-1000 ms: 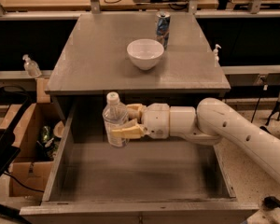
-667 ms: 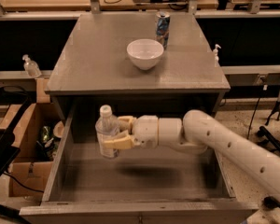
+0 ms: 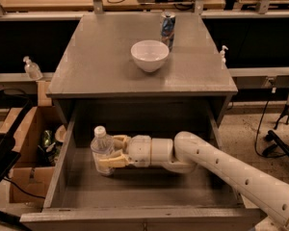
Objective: Place blue plastic bottle into top drawer
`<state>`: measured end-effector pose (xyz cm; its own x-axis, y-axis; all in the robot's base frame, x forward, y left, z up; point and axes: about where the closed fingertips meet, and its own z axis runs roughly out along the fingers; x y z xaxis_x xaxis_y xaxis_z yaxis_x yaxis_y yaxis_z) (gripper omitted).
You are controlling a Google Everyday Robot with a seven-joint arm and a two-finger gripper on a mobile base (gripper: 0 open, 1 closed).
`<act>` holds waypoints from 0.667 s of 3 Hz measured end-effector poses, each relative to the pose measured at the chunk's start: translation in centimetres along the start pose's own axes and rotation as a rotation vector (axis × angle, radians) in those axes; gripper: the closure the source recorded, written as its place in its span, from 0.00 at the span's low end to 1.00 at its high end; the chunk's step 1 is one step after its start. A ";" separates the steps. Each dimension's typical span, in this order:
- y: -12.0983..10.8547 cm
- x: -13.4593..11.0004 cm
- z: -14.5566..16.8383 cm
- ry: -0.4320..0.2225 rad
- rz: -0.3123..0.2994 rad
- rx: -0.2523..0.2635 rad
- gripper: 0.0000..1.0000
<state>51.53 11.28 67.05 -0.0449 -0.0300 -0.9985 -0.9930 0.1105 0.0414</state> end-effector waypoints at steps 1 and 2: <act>0.1 -0.1 0.1 -0.001 0.001 -0.003 0.81; 0.2 -0.2 0.3 -0.002 0.001 -0.009 0.50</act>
Offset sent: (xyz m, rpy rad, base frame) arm -0.0007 0.0010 0.0009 0.0016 0.0014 0.0032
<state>51.34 11.63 67.23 -0.0455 -0.0279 -0.9986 -0.9939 0.1019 0.0425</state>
